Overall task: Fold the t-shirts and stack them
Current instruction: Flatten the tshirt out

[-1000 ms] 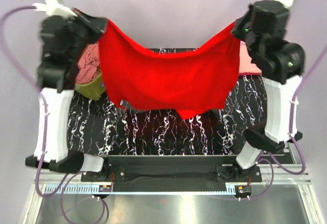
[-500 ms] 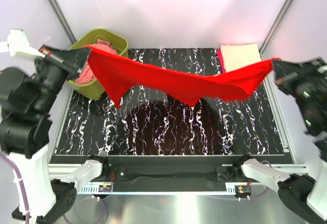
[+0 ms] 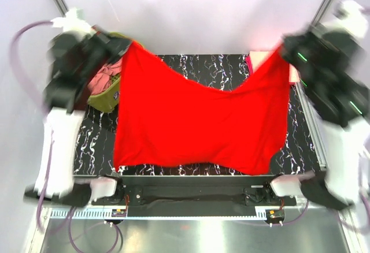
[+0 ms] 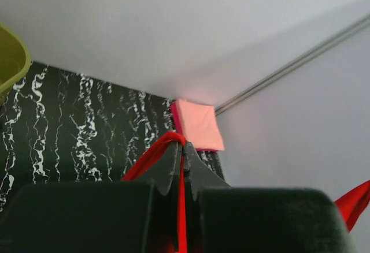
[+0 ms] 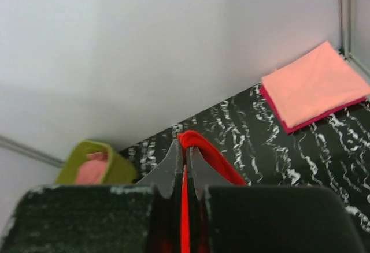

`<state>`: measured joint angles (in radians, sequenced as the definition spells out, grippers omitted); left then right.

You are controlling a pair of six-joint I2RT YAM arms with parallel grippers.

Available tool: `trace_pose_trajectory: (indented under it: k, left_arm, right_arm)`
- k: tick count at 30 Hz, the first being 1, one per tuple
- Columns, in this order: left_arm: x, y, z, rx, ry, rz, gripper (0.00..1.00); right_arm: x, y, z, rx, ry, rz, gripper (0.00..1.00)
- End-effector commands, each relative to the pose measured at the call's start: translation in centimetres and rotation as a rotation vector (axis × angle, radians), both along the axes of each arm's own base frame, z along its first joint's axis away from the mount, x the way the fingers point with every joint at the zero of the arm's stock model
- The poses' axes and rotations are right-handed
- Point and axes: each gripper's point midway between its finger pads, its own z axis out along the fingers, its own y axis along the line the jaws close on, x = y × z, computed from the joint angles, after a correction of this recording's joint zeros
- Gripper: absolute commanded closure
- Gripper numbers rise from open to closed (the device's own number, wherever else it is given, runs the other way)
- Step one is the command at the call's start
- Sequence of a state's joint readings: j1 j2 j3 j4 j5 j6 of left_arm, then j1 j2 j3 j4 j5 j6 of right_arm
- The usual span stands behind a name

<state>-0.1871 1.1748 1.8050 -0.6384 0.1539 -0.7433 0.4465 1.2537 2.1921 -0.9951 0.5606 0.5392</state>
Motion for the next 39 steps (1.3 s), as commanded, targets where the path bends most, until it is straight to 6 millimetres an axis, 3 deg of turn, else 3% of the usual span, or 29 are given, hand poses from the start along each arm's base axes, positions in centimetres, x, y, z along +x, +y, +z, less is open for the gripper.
trace_pose_trajectory:
  k: [1, 2, 3, 4, 5, 6, 7, 10, 11, 13, 14, 16, 17, 18, 19, 20, 22, 24, 25, 26, 27, 29, 30, 32, 33, 34, 35, 36, 39]
  left_arm:
    - [7.7, -1.6, -1.1, -0.023, -0.022, -0.009, 1.00]
    - [8.8, -1.8, -0.9, -0.032, -0.029, -0.015, 1.00]
    - [11.0, -2.2, -0.7, -0.042, -0.028, -0.023, 1.00]
    - [12.2, -1.9, -0.2, -0.070, -0.026, -0.019, 1.00]
    - [12.9, -2.4, 0.2, -0.091, -0.023, -0.050, 1.00]
    - [14.7, -2.7, 1.3, -0.117, -0.040, -0.075, 1.00]
    - [15.3, -2.8, 2.5, -0.164, -0.055, -0.101, 1.00]
    - [15.1, -3.8, 5.9, -0.182, -0.120, -0.174, 1.00]
    - [14.7, -3.7, 6.8, -0.183, -0.140, -0.173, 1.00]
    - [12.9, -3.3, 8.6, -0.178, -0.192, -0.166, 1.00]
    - [10.7, -2.8, 10.5, -0.177, -0.245, -0.155, 1.00]
    - [9.7, -2.4, 10.3, -0.157, -0.259, -0.138, 1.00]
    - [7.0, -1.9, 11.7, -0.152, -0.301, -0.133, 1.00]
    - [7.0, -1.9, 10.2, -0.141, -0.269, -0.126, 1.00]
    - [6.2, -1.6, 10.0, -0.118, -0.279, -0.118, 1.00]
    - [3.6, -1.1, 10.9, -0.109, -0.316, -0.105, 1.00]
    - [3.8, -0.6, 7.3, -0.066, -0.250, -0.074, 1.00]
    - [2.4, 0.0, 4.2, -0.043, -0.192, -0.045, 1.00]
    - [2.0, -0.1, 3.2, -0.037, -0.189, -0.056, 1.00]
    - [1.3, -0.6, 1.9, -0.037, -0.175, -0.093, 1.00]
    - [0.8, -0.9, -1.7, -0.037, -0.117, -0.108, 1.00]
    - [-0.9, -1.2, -4.5, -0.047, -0.090, -0.136, 1.00]
    - [-0.3, -1.4, -9.8, -0.045, 0.017, -0.142, 1.00]
    - [-1.1, -1.3, -16.6, -0.027, 0.148, -0.144, 1.00]
    - [-1.4, -1.2, -18.7, -0.016, 0.186, -0.141, 1.00]
    - [-1.8, -1.0, -21.2, -0.001, 0.249, -0.134, 1.00]
    - [-2.3, -0.6, -24.5, 0.016, 0.311, -0.116, 1.00]
    - [-2.6, -0.5, -26.0, 0.027, 0.343, -0.113, 1.00]
    - [-4.2, 0.9, -31.0, 0.091, 0.482, -0.056, 1.00]
  right_arm:
    - [8.3, 1.2, 0.8, -0.146, -0.028, -0.097, 1.00]
    - [11.2, 2.0, 0.6, -0.166, -0.034, -0.105, 1.00]
    - [12.3, 1.7, 1.1, -0.200, -0.045, -0.117, 1.00]
    - [12.1, 1.0, 3.9, -0.176, -0.116, -0.139, 1.00]
    - [14.4, 1.2, 3.1, -0.192, -0.103, -0.152, 1.00]
    - [14.9, 0.0, 3.8, -0.200, -0.119, -0.176, 1.00]
    - [13.5, -1.0, 7.0, -0.175, -0.208, -0.184, 1.00]
    - [12.5, -2.3, 9.5, -0.213, -0.289, -0.205, 1.00]
    - [8.9, -3.6, 13.0, -0.177, -0.400, -0.237, 1.00]
    - [7.8, -4.1, 13.2, -0.192, -0.420, -0.249, 1.00]
    - [4.1, -5.1, 15.6, -0.163, -0.506, -0.264, 1.00]
    - [2.3, -5.8, 16.1, -0.158, -0.520, -0.279, 1.00]
    - [1.2, -6.2, 15.9, -0.162, -0.506, -0.282, 1.00]
    - [0.8, -6.3, 15.6, -0.160, -0.496, -0.276, 1.00]
    - [1.0, -6.2, 14.6, -0.164, -0.461, -0.270, 1.00]
    - [0.1, -6.5, 13.5, -0.164, -0.421, -0.264, 1.00]
    - [1.1, -6.2, 10.0, -0.155, -0.320, -0.250, 1.00]
    - [-0.4, -6.4, 6.8, -0.088, -0.241, -0.239, 1.00]
    - [0.7, -6.0, 3.1, -0.096, -0.143, -0.227, 1.00]
    - [-0.9, -6.2, 1.0, -0.084, -0.090, -0.216, 1.00]
    - [-0.1, -5.7, -3.3, -0.042, 0.010, -0.217, 1.00]
    - [-2.1, -5.2, -7.2, 0.002, 0.077, -0.168, 1.00]
    - [-1.5, -4.6, -12.3, 0.013, 0.185, -0.159, 1.00]
    - [-3.3, -4.2, -16.3, 0.063, 0.252, -0.134, 1.00]
    - [-3.6, -3.7, -18.3, 0.101, 0.289, -0.123, 1.00]
    - [-4.4, -3.3, -22.1, 0.108, 0.384, -0.111, 1.00]
    - [-4.8, -2.8, -23.7, 0.132, 0.422, -0.097, 1.00]
    - [-5.2, -2.3, -26.2, 0.159, 0.481, -0.087, 1.00]
    - [-6.9, -1.1, -29.5, 0.232, 0.576, -0.049, 1.00]
